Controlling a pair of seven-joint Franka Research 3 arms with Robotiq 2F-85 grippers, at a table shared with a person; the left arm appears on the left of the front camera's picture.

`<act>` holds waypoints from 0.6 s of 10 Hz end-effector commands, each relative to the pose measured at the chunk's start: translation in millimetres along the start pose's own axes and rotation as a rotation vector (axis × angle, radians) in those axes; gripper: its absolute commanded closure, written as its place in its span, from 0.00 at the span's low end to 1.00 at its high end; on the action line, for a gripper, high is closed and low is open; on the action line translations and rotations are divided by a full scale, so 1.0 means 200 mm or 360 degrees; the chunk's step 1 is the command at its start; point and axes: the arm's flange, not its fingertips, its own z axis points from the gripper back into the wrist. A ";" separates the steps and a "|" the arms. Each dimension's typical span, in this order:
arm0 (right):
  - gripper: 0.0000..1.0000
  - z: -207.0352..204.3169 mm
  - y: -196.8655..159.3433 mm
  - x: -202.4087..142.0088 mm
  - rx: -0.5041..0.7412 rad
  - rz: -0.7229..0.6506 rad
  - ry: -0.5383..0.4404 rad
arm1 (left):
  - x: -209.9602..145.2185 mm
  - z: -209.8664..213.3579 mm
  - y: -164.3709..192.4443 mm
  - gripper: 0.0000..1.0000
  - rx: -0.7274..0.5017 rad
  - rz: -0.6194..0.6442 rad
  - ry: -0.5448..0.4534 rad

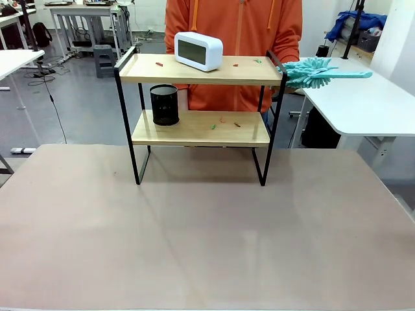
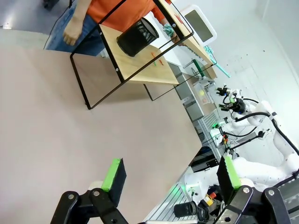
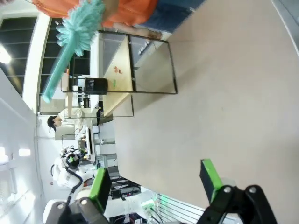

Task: Clean the shelf.
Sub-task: Pick up the Duster from the human.

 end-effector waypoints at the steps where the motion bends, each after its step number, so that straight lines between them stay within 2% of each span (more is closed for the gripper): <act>1: 0.00 -0.12 0.25 0.24 -0.0026 -0.0168 -0.0056 | 0.00 -0.01 0.00 0.00 -0.0027 -0.0039 -0.0028; 2: 0.00 -0.23 0.36 0.32 -0.0045 -0.0248 -0.0074 | 0.00 -0.01 0.00 0.00 -0.0027 -0.0039 -0.0028; 3: 0.00 -0.38 0.45 0.39 -0.0113 -0.0234 0.0011 | 0.00 -0.01 0.00 0.00 -0.0027 -0.0039 -0.0028; 4: 0.00 -0.51 0.51 0.44 -0.0146 -0.0252 0.0088 | 0.00 -0.01 0.00 0.00 -0.0027 -0.0039 -0.0028; 6: 0.00 -0.71 0.59 0.54 -0.0102 -0.0308 0.0084 | 0.00 -0.01 0.00 0.00 -0.0027 -0.0039 -0.0028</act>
